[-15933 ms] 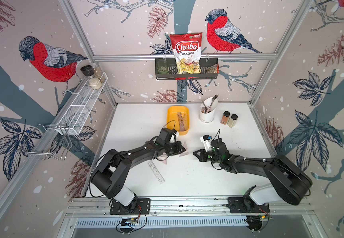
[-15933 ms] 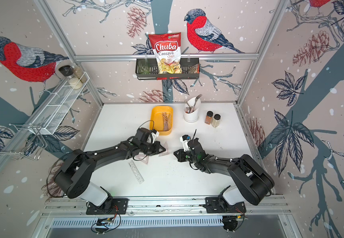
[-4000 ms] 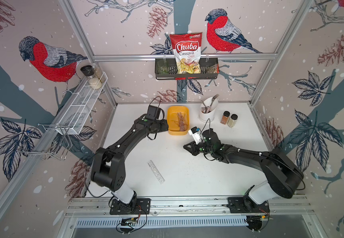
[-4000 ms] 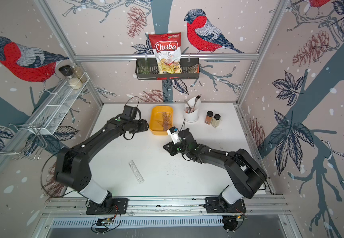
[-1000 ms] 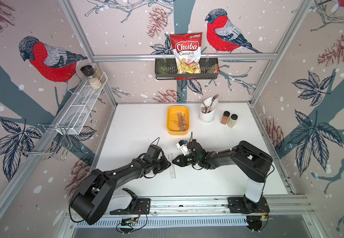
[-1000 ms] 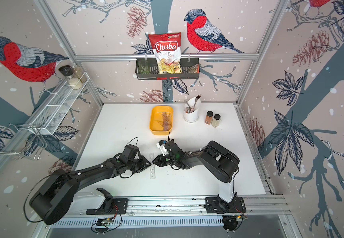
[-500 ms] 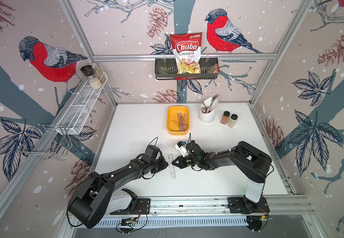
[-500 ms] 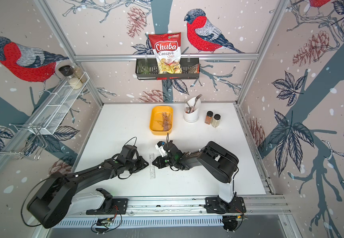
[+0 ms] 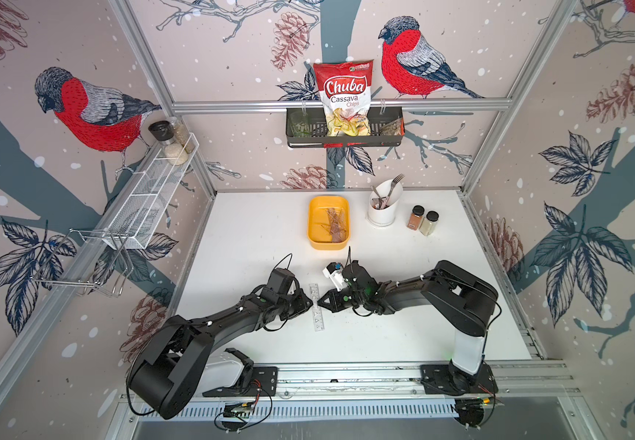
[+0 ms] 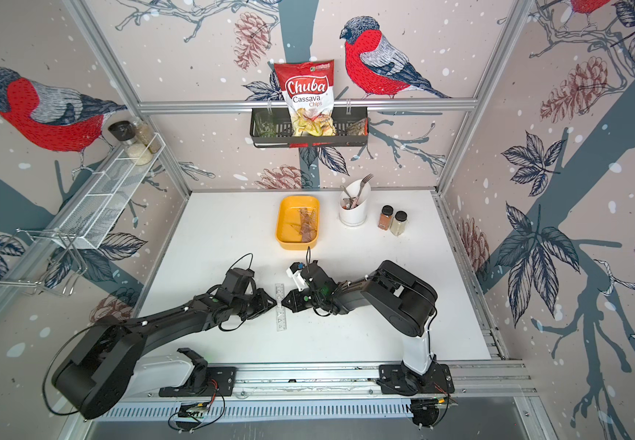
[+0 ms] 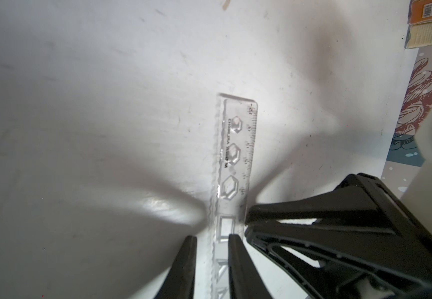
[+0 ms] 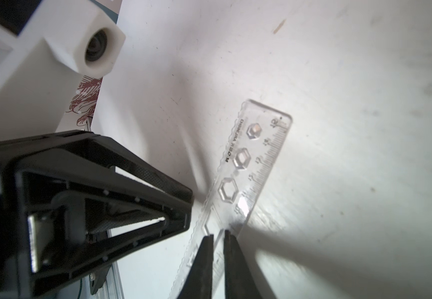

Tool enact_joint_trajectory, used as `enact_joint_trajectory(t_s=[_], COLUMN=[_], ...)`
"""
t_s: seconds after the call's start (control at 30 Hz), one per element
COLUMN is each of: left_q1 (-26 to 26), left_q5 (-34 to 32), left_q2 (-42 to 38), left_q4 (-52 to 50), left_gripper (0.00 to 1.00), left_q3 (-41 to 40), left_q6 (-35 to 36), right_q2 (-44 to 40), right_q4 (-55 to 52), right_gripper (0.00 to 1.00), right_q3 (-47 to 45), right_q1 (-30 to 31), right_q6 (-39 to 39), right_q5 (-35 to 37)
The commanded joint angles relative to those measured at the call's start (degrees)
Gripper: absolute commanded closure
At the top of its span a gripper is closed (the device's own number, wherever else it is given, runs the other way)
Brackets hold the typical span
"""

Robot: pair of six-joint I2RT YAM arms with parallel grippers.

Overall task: Put the scattered rulers into the storage box
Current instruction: Pick up the ruler from the center of the board.

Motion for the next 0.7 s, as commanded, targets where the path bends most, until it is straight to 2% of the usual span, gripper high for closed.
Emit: enact_joint_trajectory(t_s=[0.0,0.43,0.57,0.67], left_q1=[0.1,0.1,1.0,2.1], left_q5=[0.6,1.2,0.2,-0.1], left_q2=[0.5,1.4,-0.8,-2.6], left_q4=[0.2,3.4,2.0,1.5], left_gripper=[0.73,0.73,0.72,0.65], left_q3=[-0.2,-1.6,-2.3,-2.9], left_q6=[0.1,-1.5,-1.8,-1.8], right_q2=[0.6,0.3,-1.8,-1.8], right_q4=[-0.3,0.5,2.9,3.6], right_gripper=[0.84,0.84,0.78,0.75], right_q3=[0.3,0.0,-1.4,-1.4], right_q1=[0.1,-0.4,-0.6,-0.4], right_q6=[-0.5,-0.2,0.3,0.4], right_q5=[-0.1,-0.8,-1.5,-1.9])
